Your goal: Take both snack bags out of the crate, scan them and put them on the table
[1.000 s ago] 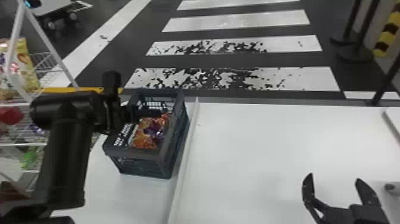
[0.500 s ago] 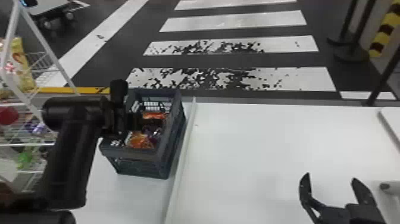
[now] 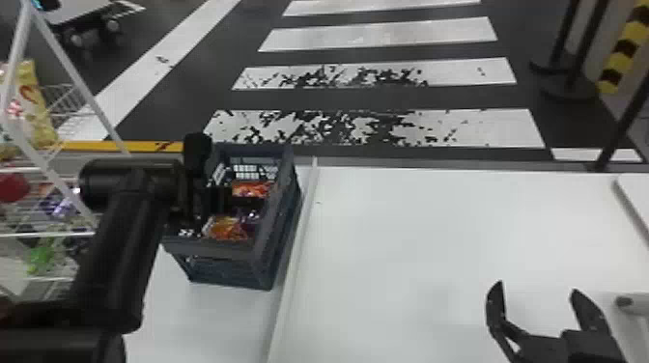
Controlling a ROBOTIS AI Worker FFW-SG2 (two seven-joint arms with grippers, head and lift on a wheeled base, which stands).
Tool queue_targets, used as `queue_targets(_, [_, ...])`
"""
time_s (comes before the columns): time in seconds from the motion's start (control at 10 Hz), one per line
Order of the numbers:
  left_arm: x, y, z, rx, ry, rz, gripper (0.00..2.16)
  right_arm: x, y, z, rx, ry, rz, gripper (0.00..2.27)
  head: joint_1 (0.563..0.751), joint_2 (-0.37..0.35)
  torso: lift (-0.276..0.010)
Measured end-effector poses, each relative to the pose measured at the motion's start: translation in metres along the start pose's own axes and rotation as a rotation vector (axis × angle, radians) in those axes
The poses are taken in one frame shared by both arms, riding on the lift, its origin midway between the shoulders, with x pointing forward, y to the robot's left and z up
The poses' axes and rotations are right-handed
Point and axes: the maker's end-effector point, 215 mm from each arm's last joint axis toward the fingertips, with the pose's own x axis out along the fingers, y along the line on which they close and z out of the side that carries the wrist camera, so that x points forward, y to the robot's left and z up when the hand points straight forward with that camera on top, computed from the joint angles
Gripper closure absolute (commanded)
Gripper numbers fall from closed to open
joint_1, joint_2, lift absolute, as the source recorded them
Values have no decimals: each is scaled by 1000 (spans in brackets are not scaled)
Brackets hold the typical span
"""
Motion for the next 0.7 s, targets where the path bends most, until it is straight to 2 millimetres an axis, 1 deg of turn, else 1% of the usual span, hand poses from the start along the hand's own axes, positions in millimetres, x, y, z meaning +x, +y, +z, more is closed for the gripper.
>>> queue_targets(0.1, [4, -1, -2, 11, 7, -7, 410, 0, 0, 0, 1, 0, -1, 97, 695, 199, -92])
queue_targets(0.2, [8, -5, -5, 29, 22, -14, 751, 0, 0, 0, 3, 1, -1, 97, 695, 196, -92])
queue_targets(0.4, [11, -6, -11, 62, 42, -2, 1791, -1, 0, 0, 4, 0, 0, 97, 695, 193, -92])
queue_targets(0.5, [13, -4, -13, 66, 46, 11, 2142, -1, 0, 1, 5, 0, 1, 97, 695, 196, -92])
queue_targets(0.7, [12, 1, -17, 64, 47, 34, 2142, -2, 0, 1, 6, 0, 2, 97, 695, 202, -92])
